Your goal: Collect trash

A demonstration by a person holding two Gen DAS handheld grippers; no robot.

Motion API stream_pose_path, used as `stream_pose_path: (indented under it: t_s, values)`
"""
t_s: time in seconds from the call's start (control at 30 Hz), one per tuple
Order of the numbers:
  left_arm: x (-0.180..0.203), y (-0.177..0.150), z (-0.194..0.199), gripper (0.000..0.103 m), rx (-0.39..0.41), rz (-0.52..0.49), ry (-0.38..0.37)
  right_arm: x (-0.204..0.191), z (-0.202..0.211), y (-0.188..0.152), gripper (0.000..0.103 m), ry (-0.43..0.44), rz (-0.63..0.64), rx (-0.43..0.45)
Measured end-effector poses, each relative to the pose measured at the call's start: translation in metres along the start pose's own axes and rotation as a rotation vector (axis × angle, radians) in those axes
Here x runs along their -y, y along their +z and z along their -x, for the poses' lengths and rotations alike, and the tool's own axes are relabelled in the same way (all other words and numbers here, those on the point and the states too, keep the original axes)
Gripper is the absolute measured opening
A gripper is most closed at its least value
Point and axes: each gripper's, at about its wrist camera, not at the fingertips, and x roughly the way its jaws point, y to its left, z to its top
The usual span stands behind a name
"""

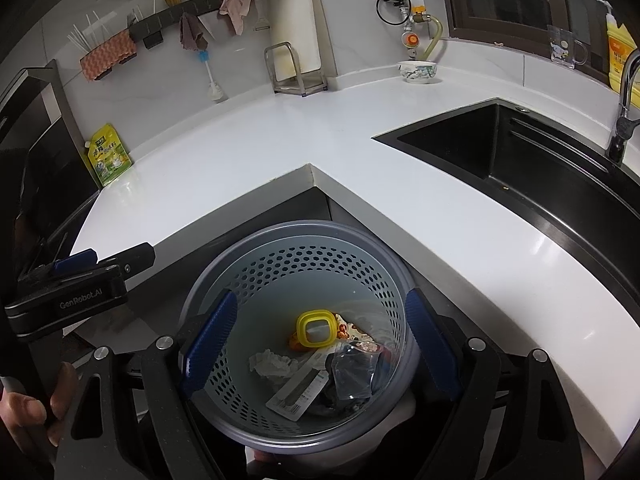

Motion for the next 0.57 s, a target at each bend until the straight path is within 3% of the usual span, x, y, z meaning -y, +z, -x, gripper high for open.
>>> stream_pose_path:
  t_s: [0.57]
  values:
    - [0.0011,0.0004,-0.0010,0.097,-0.009,0.004,0.002,0.0002,-0.0005,-0.0007,0.082,0.003,-0.004,0.000]
